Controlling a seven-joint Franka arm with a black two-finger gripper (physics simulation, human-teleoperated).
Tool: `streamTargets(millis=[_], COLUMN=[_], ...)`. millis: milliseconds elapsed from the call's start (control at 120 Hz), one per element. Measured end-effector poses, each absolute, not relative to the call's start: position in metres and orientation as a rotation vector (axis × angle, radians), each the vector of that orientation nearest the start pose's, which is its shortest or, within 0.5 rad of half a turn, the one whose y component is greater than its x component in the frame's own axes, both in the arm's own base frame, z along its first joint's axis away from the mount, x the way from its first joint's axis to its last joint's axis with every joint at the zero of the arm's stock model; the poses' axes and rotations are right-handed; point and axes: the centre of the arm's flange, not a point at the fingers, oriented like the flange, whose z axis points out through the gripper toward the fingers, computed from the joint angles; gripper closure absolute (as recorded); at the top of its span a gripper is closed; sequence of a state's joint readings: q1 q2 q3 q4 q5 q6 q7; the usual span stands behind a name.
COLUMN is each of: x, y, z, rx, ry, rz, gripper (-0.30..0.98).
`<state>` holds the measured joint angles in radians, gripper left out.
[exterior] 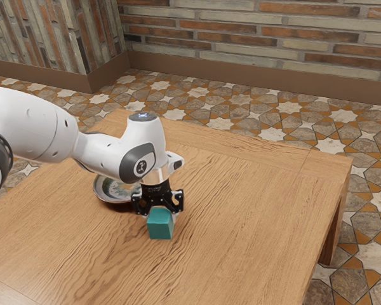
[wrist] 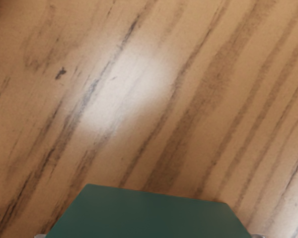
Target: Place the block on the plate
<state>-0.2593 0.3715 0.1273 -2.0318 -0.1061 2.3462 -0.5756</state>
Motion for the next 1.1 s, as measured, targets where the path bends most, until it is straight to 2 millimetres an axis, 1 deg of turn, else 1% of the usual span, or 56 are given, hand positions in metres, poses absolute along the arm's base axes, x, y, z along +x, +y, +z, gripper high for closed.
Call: streamTargets(millis=[167, 233, 367, 417, 458, 500, 550, 633, 667, 708, 742, 775, 825, 933, 1025, 1100], x=[0.588, 0.589, 0.595, 0.601, 0.61, 0.617, 0.621, 0.624, 0.626, 0.628, 0.631, 0.633, 0.637, 0.641, 0.645, 0.648], y=[-0.079, -0.079, -0.079, -0.075, -0.063, -0.044, -0.016, 0.03, 0.048, 0.067, 0.079, 0.086, 0.09, 0.093, 0.1, 0.099], z=[0.258, 0.262, 0.28, 0.303, 0.326, 0.342, 0.352, 0.359, 0.358, 0.352, 0.347, 0.34, 0.331, 0.322, 0.319, 0.321], rx=[-3.048, -3.052, -3.066, -3.075, -3.07, -3.054, -3.028, -2.987, -2.971, -2.951, -2.939, -2.931, -2.926, -2.925, -2.926, -2.932], ry=[-0.787, -0.782, -0.765, -0.759, -0.774, -0.804, -0.853, -0.938, -0.969, -1.0, -1.016, -1.024, -1.023, -1.013, -1.014, -1.002], rz=[0.091, 0.079, 0.033, -0.022, -0.071, -0.098, -0.108, -0.104, -0.099, -0.084, -0.07, -0.055, -0.036, -0.014, -0.011, -0.019], gripper=[0.26, 0.26, 0.28, 0.29, 0.29, 0.28, 0.28, 0.28, 0.28, 0.27, 0.27, 0.27, 0.28, 0.27, 0.18, 0.13])
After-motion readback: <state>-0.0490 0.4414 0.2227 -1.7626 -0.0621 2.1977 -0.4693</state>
